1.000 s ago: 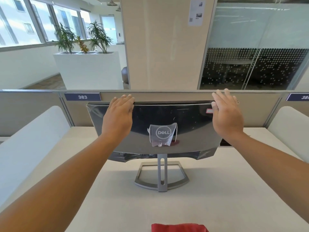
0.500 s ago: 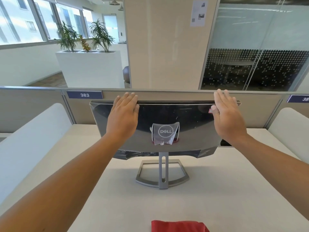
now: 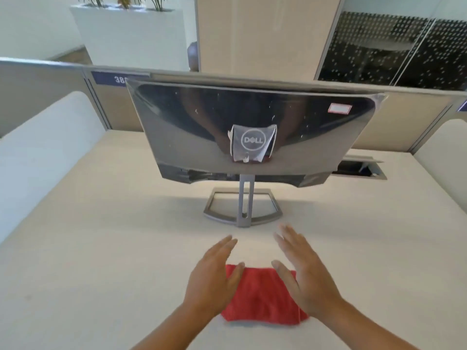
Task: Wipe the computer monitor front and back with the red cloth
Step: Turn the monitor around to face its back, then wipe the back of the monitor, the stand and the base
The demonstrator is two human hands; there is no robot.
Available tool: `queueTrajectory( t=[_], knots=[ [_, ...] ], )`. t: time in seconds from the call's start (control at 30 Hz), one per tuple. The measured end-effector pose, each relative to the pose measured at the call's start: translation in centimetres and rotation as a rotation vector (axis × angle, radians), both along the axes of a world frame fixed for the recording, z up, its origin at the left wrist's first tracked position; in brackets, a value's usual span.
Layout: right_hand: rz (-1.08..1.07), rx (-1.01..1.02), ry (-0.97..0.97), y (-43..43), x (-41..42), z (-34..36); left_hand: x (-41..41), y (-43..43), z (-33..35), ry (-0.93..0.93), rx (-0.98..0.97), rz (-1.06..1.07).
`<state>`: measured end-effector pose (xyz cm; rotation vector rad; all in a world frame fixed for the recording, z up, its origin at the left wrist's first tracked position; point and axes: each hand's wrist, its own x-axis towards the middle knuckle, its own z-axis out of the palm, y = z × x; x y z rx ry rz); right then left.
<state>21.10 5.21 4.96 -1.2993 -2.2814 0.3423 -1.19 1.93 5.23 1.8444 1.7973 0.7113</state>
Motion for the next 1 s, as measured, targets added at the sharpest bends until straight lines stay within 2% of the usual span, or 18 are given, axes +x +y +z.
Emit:
queueTrajectory(
  t=[0.13, 0.3, 0.37, 0.43, 0.5, 0.57, 0.7, 0.83, 1.0],
  knots=[
    [0.044, -0.131, -0.121, -3.3, 0.3, -3.7, 1.1, -2.7, -2.9, -0.034, -0.189, 0.057],
    [0.078, -0.277, -0.313, -5.0, 0.5, -6.3, 2.2, -3.3, -3.6, -0.126, -0.271, 0.199],
    [0.085, -0.258, -0.383, -5.4, 0.6, -7.2, 2.7, -3.3, -3.6, -0.179, -0.315, 0.282],
    [0.085, -0.221, -0.433, -5.7, 0.7, -8.0, 3.1, -3.3, -3.3, -0.304, -0.408, 0.366],
    [0.088, -0.201, -0.436, -5.5, 0.7, -8.2, 3.3, -3.1, -3.0, -0.515, -0.535, 0.443],
    [0.098, -0.217, -0.423, -5.4, 0.8, -8.1, 3.5, -3.0, -2.9, -0.634, -0.633, 0.442],
    [0.148, -0.269, -0.341, -5.6, 1.5, -7.4, 3.8, -3.1, -2.4, -0.733, -0.783, 0.405],
    [0.130, -0.315, -0.199, -5.4, 1.6, -5.5, 4.3, -3.7, -1.4, -0.798, -0.715, 0.473],
    [-0.143, -0.403, 0.148, -5.2, 0.9, -2.2, 5.9, -4.1, 0.5, -0.915, -0.609, 0.502]
  ],
)
